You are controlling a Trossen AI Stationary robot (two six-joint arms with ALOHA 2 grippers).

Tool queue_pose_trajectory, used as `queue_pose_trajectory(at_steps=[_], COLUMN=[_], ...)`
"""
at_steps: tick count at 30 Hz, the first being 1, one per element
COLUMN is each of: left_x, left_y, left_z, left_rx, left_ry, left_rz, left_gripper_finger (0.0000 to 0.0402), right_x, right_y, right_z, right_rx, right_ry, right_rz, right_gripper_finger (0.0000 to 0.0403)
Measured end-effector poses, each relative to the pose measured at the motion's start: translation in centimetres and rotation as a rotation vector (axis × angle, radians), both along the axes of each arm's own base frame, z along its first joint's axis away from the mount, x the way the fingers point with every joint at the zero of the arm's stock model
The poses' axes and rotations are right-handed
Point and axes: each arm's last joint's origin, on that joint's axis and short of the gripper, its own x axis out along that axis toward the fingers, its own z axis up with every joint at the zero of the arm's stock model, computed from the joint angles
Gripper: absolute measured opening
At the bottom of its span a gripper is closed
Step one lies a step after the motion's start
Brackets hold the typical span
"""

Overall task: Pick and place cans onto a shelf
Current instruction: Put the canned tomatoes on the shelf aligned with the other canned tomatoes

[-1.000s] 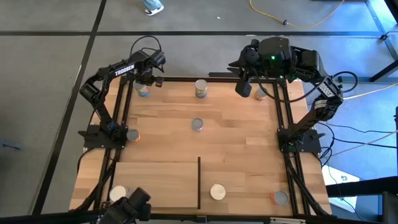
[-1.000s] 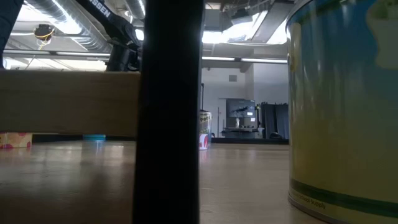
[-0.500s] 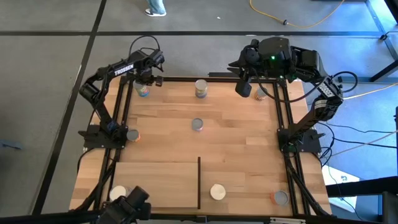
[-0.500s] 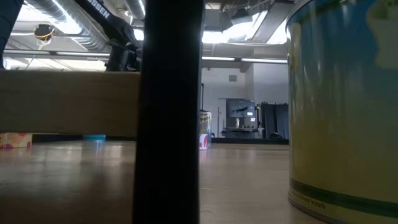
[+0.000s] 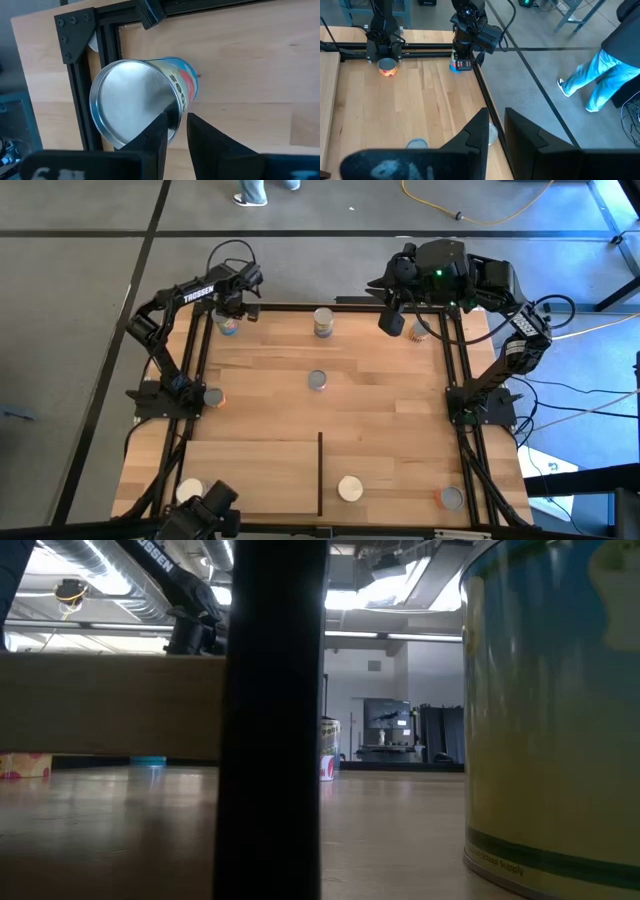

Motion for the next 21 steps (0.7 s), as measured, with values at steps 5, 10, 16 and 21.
queue_pose_trajectory(at_steps=[5, 10, 16, 21], left_x=[-0.03, -0.34, -0.41, 0.32], left_y=[-0.03, 0.18, 0.23, 0.24], left_z=[-0.04, -0.07, -0.03, 0.78], left_rx=[-0.012, -0.016, -0.022, -0.029], left_ry=[0.006, 0.012, 0.022, 0.014], left_rz=[-0.027, -0.036, -0.069, -0.11], left_gripper_finger=[0.0023, 0.0005, 0.0002, 0.0001], right_x=[0.0, 0.0, 0.01, 0.0], right_y=[0.0, -0.01, -0.01, -0.01], right_z=[0.0, 0.0, -0.01, 0.0], right_rx=[0.0, 0.0, 0.0, 0.0], right_ry=[0.0, 0.0, 0.0, 0.0], right_rz=[0.0, 0.0, 0.0, 0.0], right_gripper_finger=[0.0063, 0.0063, 0.0063, 0.0063])
